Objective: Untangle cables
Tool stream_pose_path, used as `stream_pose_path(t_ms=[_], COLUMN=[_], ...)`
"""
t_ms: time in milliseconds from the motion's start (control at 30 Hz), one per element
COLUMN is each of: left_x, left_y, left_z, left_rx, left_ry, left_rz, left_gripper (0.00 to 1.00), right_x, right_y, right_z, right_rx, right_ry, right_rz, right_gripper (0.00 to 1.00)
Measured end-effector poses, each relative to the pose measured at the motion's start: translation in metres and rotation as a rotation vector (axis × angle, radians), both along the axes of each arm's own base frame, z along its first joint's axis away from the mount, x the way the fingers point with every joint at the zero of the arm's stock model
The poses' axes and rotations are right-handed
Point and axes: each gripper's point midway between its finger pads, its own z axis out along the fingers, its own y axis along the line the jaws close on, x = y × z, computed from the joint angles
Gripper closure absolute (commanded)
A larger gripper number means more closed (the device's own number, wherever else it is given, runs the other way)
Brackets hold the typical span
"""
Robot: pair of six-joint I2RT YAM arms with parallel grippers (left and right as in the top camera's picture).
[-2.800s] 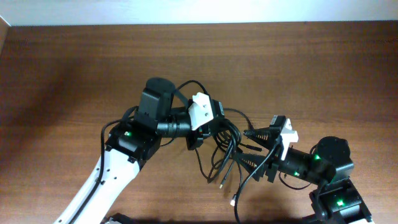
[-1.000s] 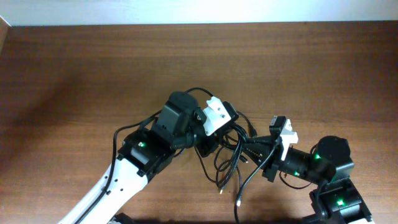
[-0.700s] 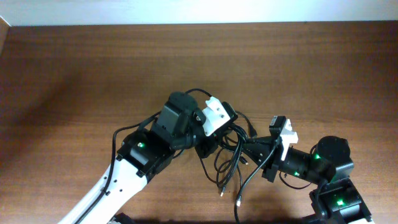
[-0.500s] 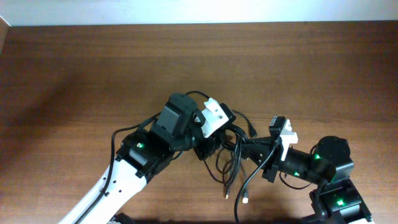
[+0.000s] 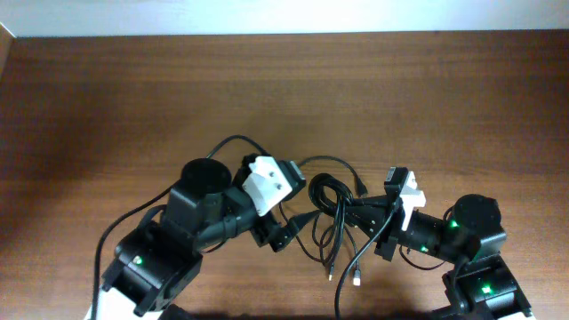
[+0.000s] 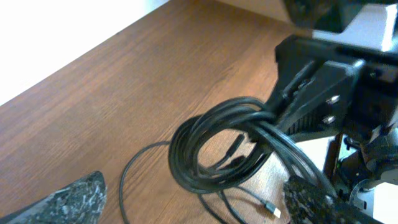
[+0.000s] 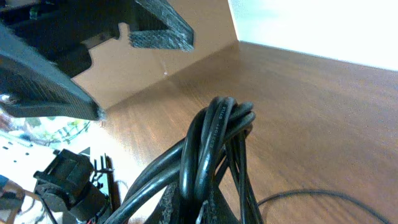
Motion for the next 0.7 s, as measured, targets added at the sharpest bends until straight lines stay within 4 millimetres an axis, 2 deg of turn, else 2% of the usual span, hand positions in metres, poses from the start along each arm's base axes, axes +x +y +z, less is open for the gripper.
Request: stream_pose_path(t_ms=[133, 233, 433, 567, 600, 667, 700], left_x=[0.007, 0.008, -0.003, -0.014, -0.017, -0.022, -0.023], left_y=[0.014, 0.023, 0.032, 0.027, 0.025, 0.022, 0.022], left_z=[0.001, 0.004, -0.001, 0.005, 0.006, 0.008, 0.008], left_rx=[-0.017, -0.040, -0.060, -0.087, -0.091, -0.098, -0.099], left_ry=[0.031, 0.048, 0.111, 0.089, 0.084, 0.076, 0.078], left_rz=[0.068, 0.094, 0.054, -0.056, -0.079, -0.118, -0.127], left_gripper=[0.00, 0.01, 0.00, 0.01, 0.07, 0.49, 0.55], right_x=[-0.015, -0.021, -0.033, -0.040, -0.042, -0.047, -0.050], right_y=[0.007, 0.010, 0.013, 0.014, 0.014, 0.015, 0.015], right_z=[0.021, 0.027, 0.040, 0.044, 0.044, 0.047, 0.048], right_rx=[0.033, 0.046, 0.070, 0.080, 0.081, 0.087, 0.090], right_ry=[-0.131, -0.170, -0.249, -0.277, -0.278, -0.293, -0.309], right_rz=[0.112, 0.154, 0.228, 0.271, 0.282, 0.312, 0.328], right_gripper=[0.96, 0.96, 0.96, 0.96, 0.96, 0.96, 0.96])
